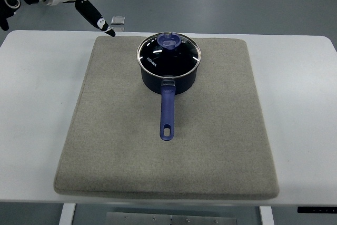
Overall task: Open pot lid and place left with left hand
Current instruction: 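Reach the left hand over the saucepan toward the purple lid knob, then close the left hand fingers around the purple knob of the glass lid, then lift the glass lid off the saucepan with the left hand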
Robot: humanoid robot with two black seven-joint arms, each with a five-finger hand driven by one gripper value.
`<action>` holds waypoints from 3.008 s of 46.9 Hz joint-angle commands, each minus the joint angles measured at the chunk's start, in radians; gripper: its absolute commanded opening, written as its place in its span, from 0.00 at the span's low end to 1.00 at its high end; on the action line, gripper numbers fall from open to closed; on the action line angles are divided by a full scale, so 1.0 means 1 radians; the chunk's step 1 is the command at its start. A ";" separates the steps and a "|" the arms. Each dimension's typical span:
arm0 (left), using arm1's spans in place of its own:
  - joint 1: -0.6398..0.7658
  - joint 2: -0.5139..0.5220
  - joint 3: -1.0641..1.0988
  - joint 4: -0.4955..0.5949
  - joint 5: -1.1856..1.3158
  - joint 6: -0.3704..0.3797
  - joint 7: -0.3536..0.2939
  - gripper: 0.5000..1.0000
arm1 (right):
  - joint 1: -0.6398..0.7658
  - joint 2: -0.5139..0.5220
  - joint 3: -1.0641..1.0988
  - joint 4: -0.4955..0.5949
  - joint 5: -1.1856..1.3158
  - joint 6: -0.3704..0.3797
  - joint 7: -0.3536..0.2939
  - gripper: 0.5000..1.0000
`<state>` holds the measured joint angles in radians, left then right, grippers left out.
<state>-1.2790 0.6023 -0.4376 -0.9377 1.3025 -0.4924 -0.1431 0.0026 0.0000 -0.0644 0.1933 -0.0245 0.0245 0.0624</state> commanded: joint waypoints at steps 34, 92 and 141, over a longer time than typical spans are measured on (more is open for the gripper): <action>-0.008 -0.259 0.030 0.070 0.219 0.006 0.014 0.88 | 0.000 0.000 0.000 0.000 0.000 0.000 -0.001 0.83; -0.014 -0.328 0.059 0.111 0.274 0.089 0.017 0.42 | 0.000 0.000 0.000 0.000 0.000 0.000 0.000 0.83; -0.049 -0.121 0.048 0.016 0.244 0.075 0.014 0.05 | 0.000 0.000 0.000 0.000 0.000 0.000 0.000 0.83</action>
<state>-1.3309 0.4384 -0.3862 -0.9012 1.5515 -0.4173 -0.1280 0.0022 0.0000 -0.0645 0.1933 -0.0245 0.0245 0.0630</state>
